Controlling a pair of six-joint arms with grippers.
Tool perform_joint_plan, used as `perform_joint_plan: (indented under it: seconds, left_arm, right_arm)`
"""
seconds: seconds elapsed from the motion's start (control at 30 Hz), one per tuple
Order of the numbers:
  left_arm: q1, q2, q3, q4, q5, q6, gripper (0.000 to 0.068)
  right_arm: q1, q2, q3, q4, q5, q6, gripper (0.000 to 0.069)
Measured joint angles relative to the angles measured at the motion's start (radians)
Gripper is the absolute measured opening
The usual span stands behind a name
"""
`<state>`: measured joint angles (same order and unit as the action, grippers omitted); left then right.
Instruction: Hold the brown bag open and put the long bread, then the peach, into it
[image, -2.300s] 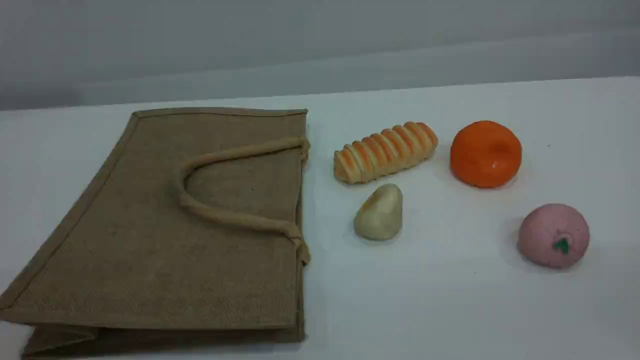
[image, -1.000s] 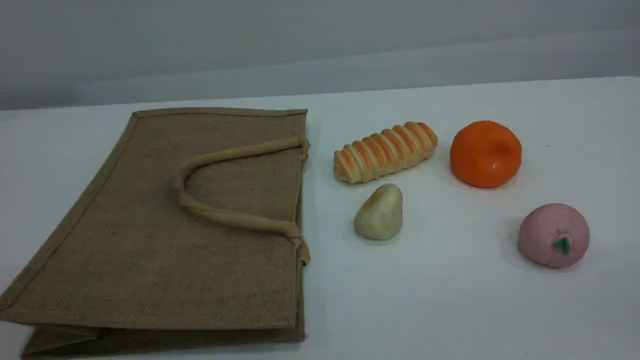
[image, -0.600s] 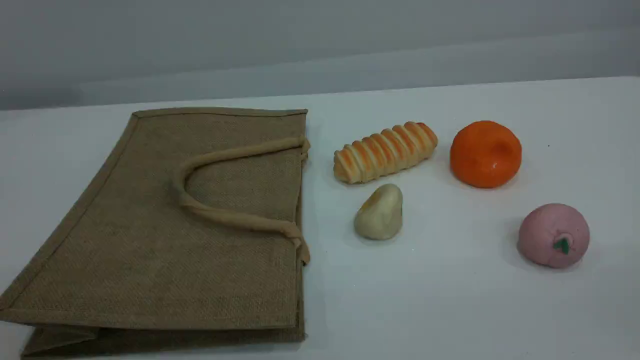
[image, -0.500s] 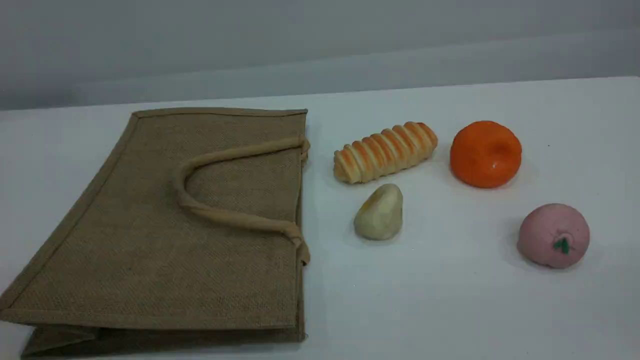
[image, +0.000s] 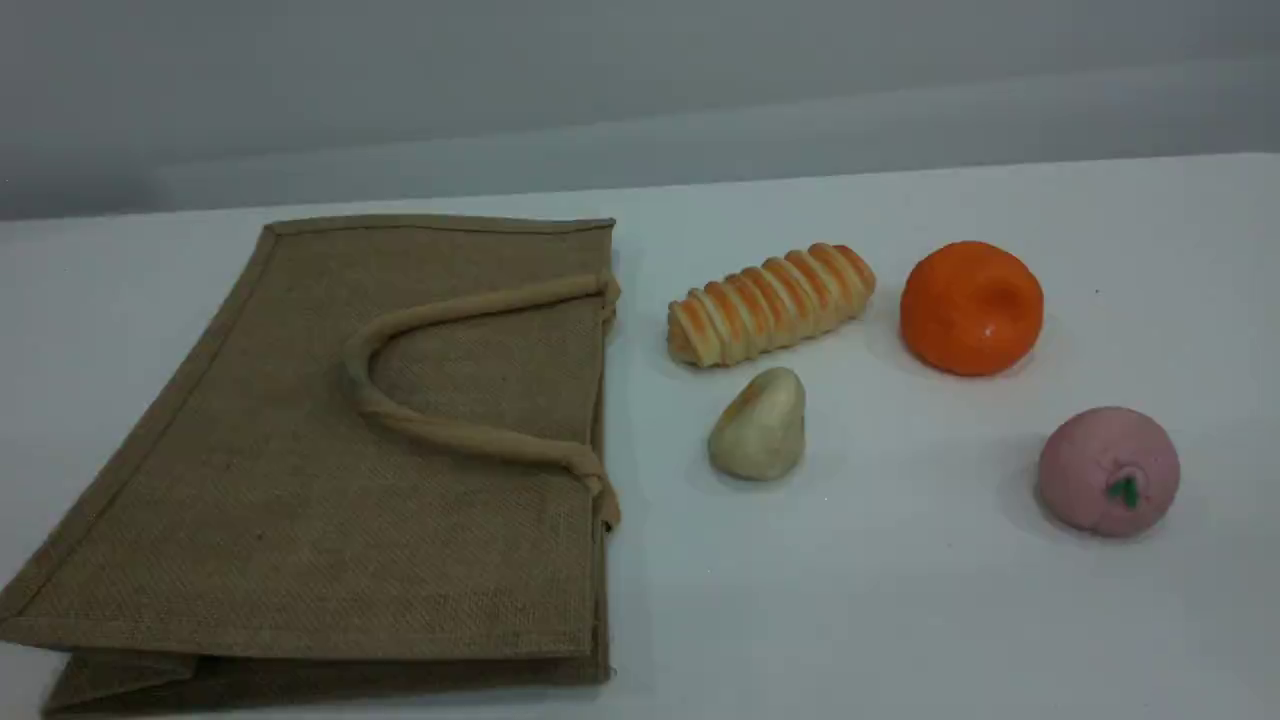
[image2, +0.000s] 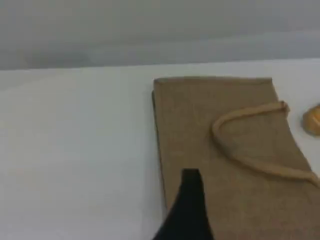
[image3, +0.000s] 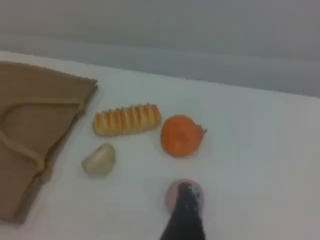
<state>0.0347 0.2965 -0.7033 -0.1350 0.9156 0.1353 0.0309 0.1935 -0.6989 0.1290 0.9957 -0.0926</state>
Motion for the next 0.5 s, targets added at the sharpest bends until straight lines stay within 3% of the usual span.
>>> perform_joint_plan:
  seconds: [0.27,0.5]
  left_arm:
    - [0.000,0.334,-0.231,-0.004,-0.021,-0.018,0.0587]
    - [0.000,0.634,-0.360,-0.004,-0.027,-0.018,0.0587]
  right_arm:
    - [0.000,0.248,-0.162,0.002,-0.107,0.020,0.0549]
    - [0.000,0.458,-0.224,0.002,-0.149,0.026,0.0549]
